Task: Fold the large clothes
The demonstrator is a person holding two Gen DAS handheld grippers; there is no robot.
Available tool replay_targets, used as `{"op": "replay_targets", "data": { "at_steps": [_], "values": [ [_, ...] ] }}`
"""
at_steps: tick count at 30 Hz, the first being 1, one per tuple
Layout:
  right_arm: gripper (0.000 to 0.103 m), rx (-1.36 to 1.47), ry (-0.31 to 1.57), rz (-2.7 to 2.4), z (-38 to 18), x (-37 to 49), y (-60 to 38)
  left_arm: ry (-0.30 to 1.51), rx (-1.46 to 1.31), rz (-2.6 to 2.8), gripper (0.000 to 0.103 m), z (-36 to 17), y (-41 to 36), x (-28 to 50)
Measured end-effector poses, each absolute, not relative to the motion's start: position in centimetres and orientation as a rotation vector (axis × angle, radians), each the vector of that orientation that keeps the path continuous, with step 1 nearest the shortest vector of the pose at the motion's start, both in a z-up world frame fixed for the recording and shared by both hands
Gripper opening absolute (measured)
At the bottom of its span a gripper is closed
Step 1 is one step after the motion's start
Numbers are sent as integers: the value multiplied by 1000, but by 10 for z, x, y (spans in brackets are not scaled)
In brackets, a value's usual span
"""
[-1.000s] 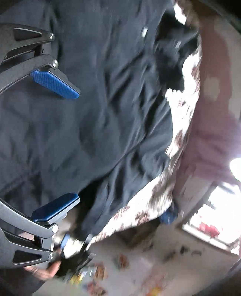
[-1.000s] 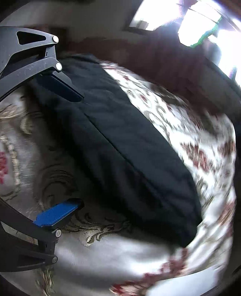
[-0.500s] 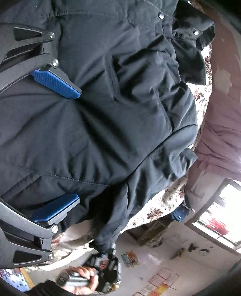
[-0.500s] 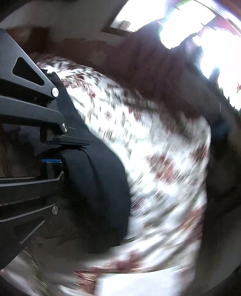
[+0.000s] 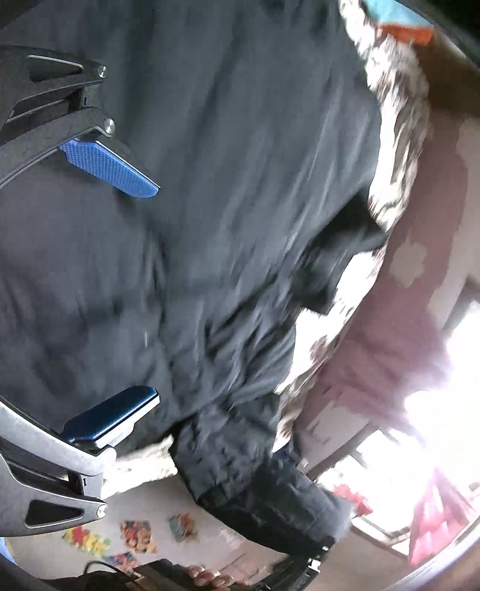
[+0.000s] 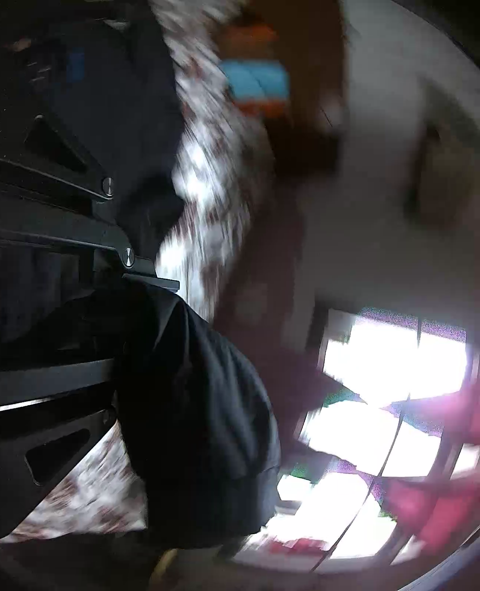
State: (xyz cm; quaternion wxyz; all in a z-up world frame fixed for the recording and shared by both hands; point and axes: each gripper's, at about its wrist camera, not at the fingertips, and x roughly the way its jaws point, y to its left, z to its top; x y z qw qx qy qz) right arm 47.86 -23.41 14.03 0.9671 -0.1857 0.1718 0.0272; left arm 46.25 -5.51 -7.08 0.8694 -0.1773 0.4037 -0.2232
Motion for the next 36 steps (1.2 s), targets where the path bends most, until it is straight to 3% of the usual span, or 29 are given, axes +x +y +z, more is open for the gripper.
{"op": "replay_targets", "data": {
  "at_steps": [4,7,10,12,14,19,24,30,34,36],
  "values": [
    [9,-673,474,210,70,474,-126,777,-369,-357,102,-60,25,452],
    [13,-807,677,301,0,469,-75,713,-409,-297,102,-60,73,439],
    [29,-772,840,382,-43,460,-69,642,-490,-280,102,-69,109,427],
    [46,-696,867,398,-46,448,-79,624,-547,-284,102,-78,126,427],
    [49,-617,869,395,-33,440,-97,637,-561,-320,102,-85,131,434],
    [49,-282,840,182,2,455,-183,636,-559,-356,102,-95,128,447],
    [49,109,943,134,-36,507,-228,686,-556,-338,102,-107,127,456],
    [50,-12,948,56,-98,515,-194,678,-572,-346,103,-108,133,449],
    [51,-9,942,34,-100,503,-187,669,-613,-346,103,-109,141,446],
    [56,29,961,13,-94,504,-193,666,-632,-347,103,-109,145,441]
  ]
}}
